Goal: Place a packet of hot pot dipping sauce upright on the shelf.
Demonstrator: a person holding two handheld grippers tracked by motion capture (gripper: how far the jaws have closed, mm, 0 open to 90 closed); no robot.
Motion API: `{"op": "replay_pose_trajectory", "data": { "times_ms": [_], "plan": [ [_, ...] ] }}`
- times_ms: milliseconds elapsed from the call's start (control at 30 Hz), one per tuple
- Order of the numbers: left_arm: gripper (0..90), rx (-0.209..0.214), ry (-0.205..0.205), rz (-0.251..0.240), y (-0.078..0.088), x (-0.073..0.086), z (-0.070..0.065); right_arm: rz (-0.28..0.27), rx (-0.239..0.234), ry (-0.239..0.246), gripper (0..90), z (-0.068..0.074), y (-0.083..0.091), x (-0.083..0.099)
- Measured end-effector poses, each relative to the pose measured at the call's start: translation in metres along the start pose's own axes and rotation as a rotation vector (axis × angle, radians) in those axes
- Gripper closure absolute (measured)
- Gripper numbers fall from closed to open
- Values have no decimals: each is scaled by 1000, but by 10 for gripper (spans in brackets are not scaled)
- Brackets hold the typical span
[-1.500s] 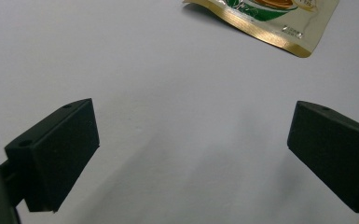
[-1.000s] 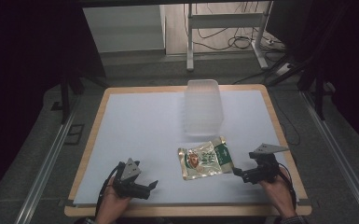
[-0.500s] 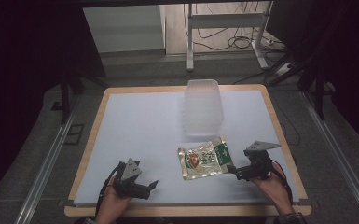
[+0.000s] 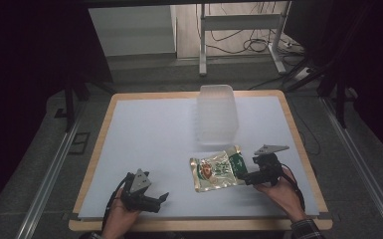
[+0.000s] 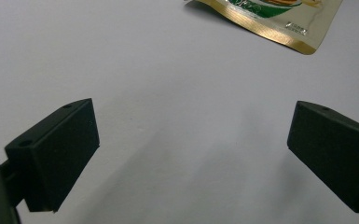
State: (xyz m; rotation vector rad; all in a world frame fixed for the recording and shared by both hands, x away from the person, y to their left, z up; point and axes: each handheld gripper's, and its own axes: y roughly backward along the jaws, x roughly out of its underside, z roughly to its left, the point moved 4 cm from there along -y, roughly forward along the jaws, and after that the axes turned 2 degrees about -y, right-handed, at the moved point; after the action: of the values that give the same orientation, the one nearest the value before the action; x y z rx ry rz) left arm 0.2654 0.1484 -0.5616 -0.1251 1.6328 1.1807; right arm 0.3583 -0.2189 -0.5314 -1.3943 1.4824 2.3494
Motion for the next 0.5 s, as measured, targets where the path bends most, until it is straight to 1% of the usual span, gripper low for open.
{"op": "replay_pose_trajectory", "data": {
  "times_ms": [67, 100, 200, 233, 367, 467, 500],
  "plan": [
    [21, -1, 0, 1, 0, 0, 0, 6, 0, -5, 107, -1, -4, -3],
    [21, -1, -1, 1, 0, 0, 0, 11, 8, -12, 125, -1, -6, -4],
    [21, -4, -6, 4, 0, 0, 0, 27, 19, -9, 169, -3, -12, -8],
    [21, -3, -8, 6, 0, 0, 0, 28, 18, 1, 192, -3, -13, -9],
    [21, -4, -12, 8, -1, 0, 0, 41, 27, 11, 297, -4, -18, -13],
    [21, -4, -13, 9, -1, 0, -1, 56, 34, 40, 377, -4, -22, -15],
    [21, -5, -14, 10, -1, 0, -1, 61, 38, 46, 387, -4, -23, -16]
  ]
}}
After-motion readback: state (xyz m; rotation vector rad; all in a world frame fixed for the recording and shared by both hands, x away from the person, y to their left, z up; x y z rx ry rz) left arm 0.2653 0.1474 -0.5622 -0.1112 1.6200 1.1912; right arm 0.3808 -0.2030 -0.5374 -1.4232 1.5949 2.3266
